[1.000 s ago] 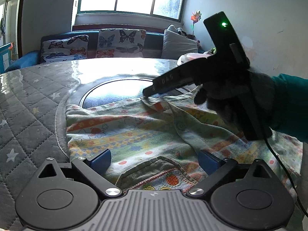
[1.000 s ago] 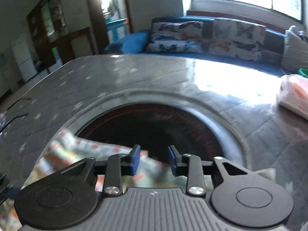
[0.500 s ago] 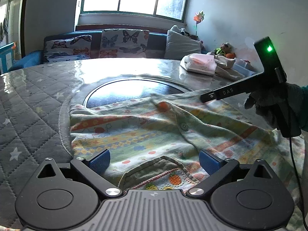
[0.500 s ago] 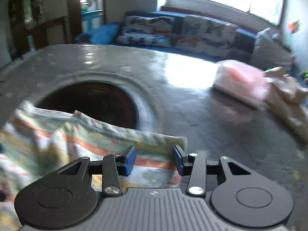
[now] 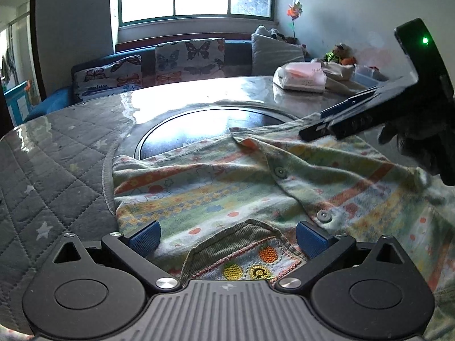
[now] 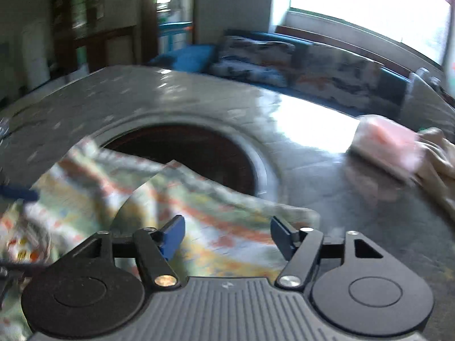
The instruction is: Fold clothes
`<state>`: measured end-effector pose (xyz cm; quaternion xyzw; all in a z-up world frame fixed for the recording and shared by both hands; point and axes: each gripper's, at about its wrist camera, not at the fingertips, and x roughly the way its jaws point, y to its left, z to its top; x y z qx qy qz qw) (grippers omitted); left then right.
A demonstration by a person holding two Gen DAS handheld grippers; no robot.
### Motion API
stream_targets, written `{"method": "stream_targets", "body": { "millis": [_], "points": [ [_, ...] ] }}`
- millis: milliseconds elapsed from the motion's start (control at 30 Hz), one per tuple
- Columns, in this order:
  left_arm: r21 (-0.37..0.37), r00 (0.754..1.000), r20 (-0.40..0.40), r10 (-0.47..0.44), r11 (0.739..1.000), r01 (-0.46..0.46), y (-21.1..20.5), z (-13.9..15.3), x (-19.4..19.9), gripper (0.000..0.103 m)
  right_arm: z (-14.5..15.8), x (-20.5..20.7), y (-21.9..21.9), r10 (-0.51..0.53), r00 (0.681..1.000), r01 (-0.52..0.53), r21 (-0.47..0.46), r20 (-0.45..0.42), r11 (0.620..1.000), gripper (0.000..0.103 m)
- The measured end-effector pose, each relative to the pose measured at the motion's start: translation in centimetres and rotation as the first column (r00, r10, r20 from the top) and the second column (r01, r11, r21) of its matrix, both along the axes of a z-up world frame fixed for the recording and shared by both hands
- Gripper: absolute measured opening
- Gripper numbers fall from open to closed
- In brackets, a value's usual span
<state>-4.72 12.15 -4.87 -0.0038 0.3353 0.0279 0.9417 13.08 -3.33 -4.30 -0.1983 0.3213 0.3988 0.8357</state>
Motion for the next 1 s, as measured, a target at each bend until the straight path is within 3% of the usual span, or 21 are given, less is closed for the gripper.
{"method": "stream_targets", "body": {
  "millis": [100, 333, 400, 500, 633, 733, 900, 1000],
  "points": [
    [0.008, 1.0, -0.003, -0.007, 1.0, 0.007, 0.4, 0.1, -0.1, 0.103, -1.1, 0.3, 0.6, -0.001, 1.0, 0.001, -0.005, -0.003, 1.0, 0.073],
    [0.004, 1.0, -0.001, -0.005, 1.0, 0.005, 1.0, 0.0, -0.2, 0.103, -1.0, 4.4, -0.5, -0.195, 0.981, 0.194, 0.013, 0.02, 0.981, 0.077],
    [0.002, 1.0, 0.001, -0.004, 1.0, 0.004, 1.0, -0.1, -0.2, 0.103, -0.3, 3.9, -0.6, -0.148, 0.989, 0.148, 0.045, 0.001, 0.988, 0.077],
    [0.0, 1.0, 0.005, -0.001, 1.0, 0.001, 1.1, -0.1, -0.3, 0.103, 0.3, 1.8, 0.4, -0.032, 0.999, 0.031, 0.053, 0.021, 0.998, 0.086],
    [0.0, 1.0, 0.005, -0.001, 1.0, 0.001, 1.1, -0.2, -0.4, 0.103, -0.7, -0.6, 3.3, 0.1, 0.994, -0.1, -0.009, 0.033, 0.995, 0.088],
    [-0.003, 1.0, 0.006, -0.001, 1.0, 0.001, 1.2, -0.2, -0.5, 0.103, -1.7, -0.5, 5.2, 0.087, 0.994, -0.084, -0.044, 0.066, 0.996, 0.095],
    [-0.009, 1.0, 0.007, 0.002, 1.0, -0.001, 1.3, -0.2, -0.6, 0.103, -2.0, 2.1, 7.3, -0.026, 0.997, 0.029, -0.039, 0.069, 0.999, 0.103],
    [-0.01, 1.0, 0.008, 0.003, 1.0, -0.003, 1.2, -0.2, -0.6, 0.103, -1.6, 3.8, 7.3, -0.071, 0.995, 0.073, -0.028, 0.063, 0.997, 0.102]
  ]
}}
